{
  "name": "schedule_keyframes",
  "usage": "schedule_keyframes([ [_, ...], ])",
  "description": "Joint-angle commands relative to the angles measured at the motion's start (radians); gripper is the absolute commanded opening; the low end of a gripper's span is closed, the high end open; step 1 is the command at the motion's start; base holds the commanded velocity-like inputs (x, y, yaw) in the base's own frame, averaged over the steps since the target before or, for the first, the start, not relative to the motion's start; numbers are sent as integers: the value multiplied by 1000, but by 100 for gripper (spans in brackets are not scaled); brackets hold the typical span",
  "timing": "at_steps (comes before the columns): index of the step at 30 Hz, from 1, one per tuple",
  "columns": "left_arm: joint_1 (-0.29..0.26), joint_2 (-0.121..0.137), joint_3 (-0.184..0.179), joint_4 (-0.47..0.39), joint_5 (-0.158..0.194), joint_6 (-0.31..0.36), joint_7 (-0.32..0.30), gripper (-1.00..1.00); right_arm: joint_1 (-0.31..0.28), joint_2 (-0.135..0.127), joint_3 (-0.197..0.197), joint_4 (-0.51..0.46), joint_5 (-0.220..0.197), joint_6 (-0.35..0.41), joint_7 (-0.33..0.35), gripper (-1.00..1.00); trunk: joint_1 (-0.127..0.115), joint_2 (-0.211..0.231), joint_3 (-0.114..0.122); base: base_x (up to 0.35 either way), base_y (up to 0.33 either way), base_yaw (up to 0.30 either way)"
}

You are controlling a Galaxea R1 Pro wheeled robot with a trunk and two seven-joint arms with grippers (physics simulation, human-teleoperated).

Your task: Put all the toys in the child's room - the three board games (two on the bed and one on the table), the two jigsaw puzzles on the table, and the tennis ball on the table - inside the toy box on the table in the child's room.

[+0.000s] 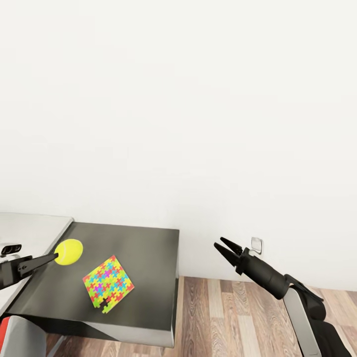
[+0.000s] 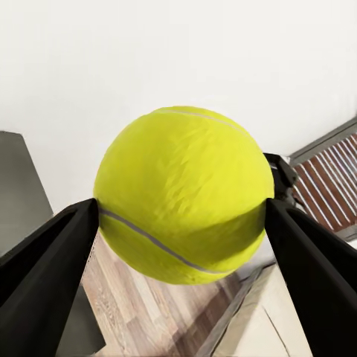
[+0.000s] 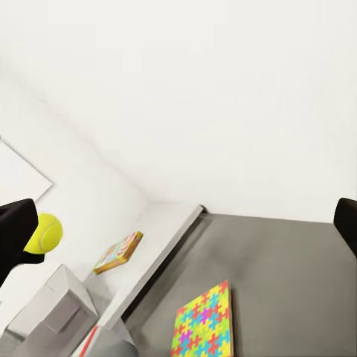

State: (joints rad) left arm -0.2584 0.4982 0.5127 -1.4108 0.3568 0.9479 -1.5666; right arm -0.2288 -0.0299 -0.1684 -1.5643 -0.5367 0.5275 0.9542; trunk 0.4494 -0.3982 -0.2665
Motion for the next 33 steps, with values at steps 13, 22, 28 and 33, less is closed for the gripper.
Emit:
schedule_keyframes([
  [13,2,1,26,-3,-1,11,-4,-100,8,0,0,0,-6,6,5,100,1,-2,20,0,0,81],
  [22,2,1,31,-4,-1,10,-4,-100,11,1,1,0,-6,6,5,100,1,-2,35,0,0,89],
  [28,2,0,31,-4,-1,11,-4,-100,11,3,2,0,-6,5,4,100,1,-2,44,0,0,103],
  [33,2,1,31,-4,-1,11,-4,-100,11,6,6,-1,-5,5,-1,100,1,-2,52,0,0,126],
])
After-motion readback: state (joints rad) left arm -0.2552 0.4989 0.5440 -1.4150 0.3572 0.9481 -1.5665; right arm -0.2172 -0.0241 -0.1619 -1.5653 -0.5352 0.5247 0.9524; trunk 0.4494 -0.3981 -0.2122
